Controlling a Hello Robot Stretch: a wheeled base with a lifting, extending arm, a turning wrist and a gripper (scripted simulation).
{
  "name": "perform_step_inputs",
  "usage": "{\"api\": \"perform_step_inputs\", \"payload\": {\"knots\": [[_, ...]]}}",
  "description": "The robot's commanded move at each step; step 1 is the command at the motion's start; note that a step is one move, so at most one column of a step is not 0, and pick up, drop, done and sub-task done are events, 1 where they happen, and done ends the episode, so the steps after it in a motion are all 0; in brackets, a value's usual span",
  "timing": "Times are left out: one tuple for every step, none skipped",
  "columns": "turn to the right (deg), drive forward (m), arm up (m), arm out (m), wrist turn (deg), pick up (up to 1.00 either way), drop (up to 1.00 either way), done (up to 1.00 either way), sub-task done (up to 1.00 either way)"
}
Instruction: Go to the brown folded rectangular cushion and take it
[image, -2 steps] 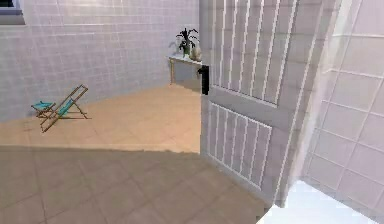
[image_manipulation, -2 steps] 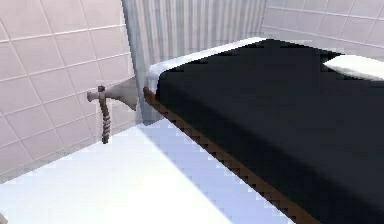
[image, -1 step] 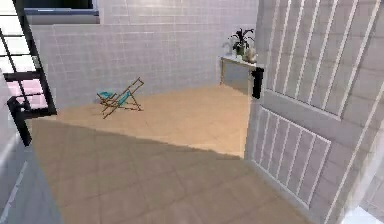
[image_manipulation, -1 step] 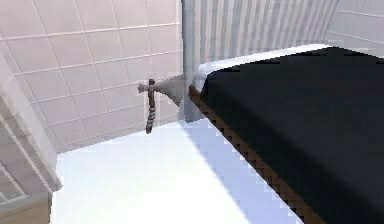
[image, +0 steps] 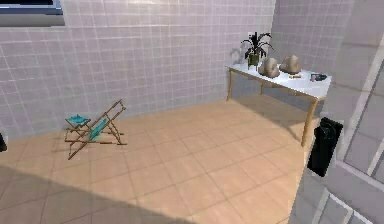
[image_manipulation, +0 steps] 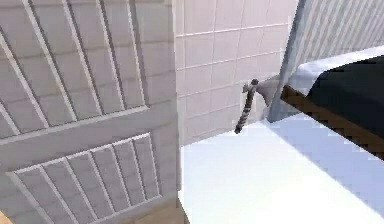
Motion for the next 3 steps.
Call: {"api": "perform_step_inputs", "payload": {"knots": [[-6.0, 0.0, 0.0, 0.0, 0.0, 0.0, 0.0, 0.0, 0.0], [0.0, 0.6, 0.0, 0.0, 0.0, 0.0, 0.0, 0.0, 0.0], [-18.0, 0.0, 0.0, 0.0, 0.0, 0.0, 0.0, 0.0, 0.0]]}}
